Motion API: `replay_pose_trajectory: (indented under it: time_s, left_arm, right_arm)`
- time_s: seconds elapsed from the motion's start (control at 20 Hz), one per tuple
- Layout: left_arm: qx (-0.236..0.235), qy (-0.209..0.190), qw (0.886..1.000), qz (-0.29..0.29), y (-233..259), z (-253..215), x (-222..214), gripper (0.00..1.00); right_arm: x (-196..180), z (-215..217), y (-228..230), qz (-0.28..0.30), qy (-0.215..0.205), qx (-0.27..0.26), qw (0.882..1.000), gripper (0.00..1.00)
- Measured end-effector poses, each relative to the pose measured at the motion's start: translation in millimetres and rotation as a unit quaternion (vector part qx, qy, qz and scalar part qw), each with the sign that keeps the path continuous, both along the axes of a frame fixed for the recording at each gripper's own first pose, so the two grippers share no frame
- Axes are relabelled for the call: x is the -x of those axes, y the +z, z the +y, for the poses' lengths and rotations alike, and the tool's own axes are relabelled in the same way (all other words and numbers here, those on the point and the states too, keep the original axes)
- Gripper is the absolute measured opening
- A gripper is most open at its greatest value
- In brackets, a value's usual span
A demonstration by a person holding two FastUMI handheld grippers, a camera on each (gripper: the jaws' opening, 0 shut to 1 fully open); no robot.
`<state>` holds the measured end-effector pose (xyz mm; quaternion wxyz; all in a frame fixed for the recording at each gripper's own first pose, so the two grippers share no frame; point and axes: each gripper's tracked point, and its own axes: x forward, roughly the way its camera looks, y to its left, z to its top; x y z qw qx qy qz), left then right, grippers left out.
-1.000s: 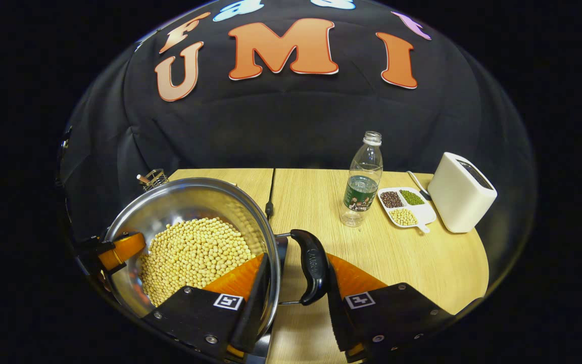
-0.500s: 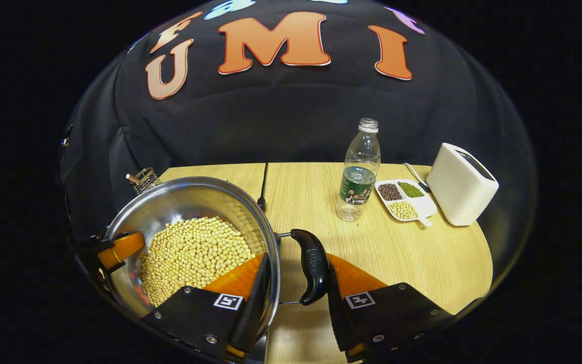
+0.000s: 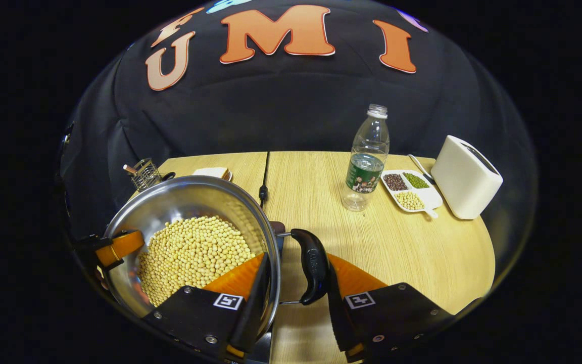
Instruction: First push the handle of the pot to place it horizontally, then grasp the pot with both hands and set it on the induction cooktop.
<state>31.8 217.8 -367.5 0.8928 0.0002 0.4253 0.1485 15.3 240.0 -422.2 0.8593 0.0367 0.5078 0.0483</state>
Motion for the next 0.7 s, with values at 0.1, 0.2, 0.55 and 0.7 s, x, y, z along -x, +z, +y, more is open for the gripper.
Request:
replay_pose_trajectory:
  time_s: [0.1, 0.2, 0.55, 0.7]
  left_arm:
    - [0.003, 0.001, 1.0, 0.002, 0.0, 0.3, 1.3, 0.8]
    - [0.006, 0.001, 1.0, 0.008, -3.0, 0.0, 1.3, 0.8]
    - [0.014, 0.002, 1.0, 0.011, -4.4, -0.3, 4.2, 0.8]
    - [0.012, -0.002, 1.0, 0.012, -4.4, 0.2, 3.6, 0.84]
  right_arm:
    - [1.2, -0.2, -0.9, 0.003, -0.001, 0.002, 1.0, 0.59]
    - [3.7, -0.6, -3.2, 0.009, -0.001, 0.003, 1.0, 0.59]
    - [5.2, -2.9, -1.7, 0.004, -0.006, 0.004, 1.0, 0.58]
    - [9.3, 2.1, 11.1, -0.007, 0.009, -0.012, 1.0, 0.7]
